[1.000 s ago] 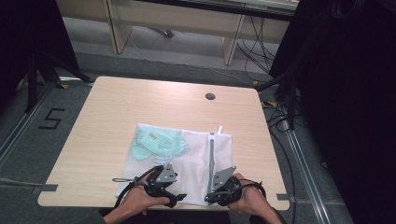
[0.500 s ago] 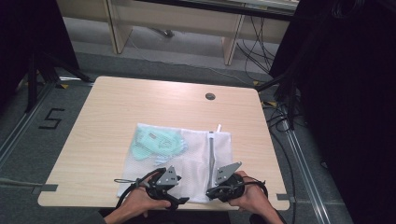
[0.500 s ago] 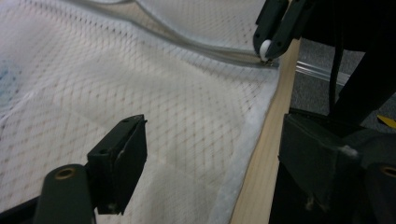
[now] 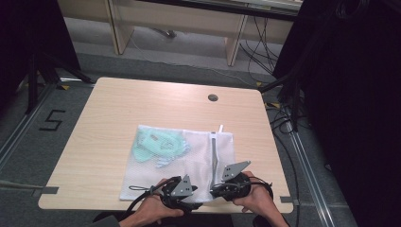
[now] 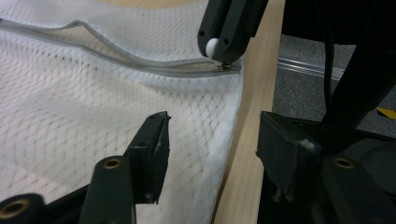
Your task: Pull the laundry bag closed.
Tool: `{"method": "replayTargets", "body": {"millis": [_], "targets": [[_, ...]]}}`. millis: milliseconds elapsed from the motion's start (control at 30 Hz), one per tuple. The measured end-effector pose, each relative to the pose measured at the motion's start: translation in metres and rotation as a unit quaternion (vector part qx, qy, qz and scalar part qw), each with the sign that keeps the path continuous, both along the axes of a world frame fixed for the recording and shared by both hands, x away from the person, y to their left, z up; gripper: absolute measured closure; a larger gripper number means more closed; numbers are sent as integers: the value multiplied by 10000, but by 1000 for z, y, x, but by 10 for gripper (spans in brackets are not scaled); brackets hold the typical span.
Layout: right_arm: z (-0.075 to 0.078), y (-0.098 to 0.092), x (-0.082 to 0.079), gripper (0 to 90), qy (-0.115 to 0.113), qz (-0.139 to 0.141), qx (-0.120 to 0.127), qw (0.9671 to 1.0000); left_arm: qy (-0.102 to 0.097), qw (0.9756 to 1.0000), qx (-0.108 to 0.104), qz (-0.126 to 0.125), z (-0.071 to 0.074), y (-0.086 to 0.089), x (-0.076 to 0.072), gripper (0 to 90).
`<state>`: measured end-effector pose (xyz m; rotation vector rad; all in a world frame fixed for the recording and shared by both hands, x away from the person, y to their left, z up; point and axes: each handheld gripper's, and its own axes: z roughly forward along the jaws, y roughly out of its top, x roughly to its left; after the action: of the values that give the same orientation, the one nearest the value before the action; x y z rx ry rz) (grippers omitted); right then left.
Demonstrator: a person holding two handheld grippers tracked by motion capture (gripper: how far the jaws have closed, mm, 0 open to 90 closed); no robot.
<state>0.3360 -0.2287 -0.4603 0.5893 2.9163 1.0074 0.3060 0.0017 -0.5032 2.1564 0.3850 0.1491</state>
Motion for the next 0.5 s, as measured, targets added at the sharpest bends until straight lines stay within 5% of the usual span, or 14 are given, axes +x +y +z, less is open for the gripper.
{"method": "replayTargets", "body": {"millis": [500], "targets": [[2,-1,0,863,42,-101,138,9998,-399,9990,96,-149,-11,-23,-1,609]]}}
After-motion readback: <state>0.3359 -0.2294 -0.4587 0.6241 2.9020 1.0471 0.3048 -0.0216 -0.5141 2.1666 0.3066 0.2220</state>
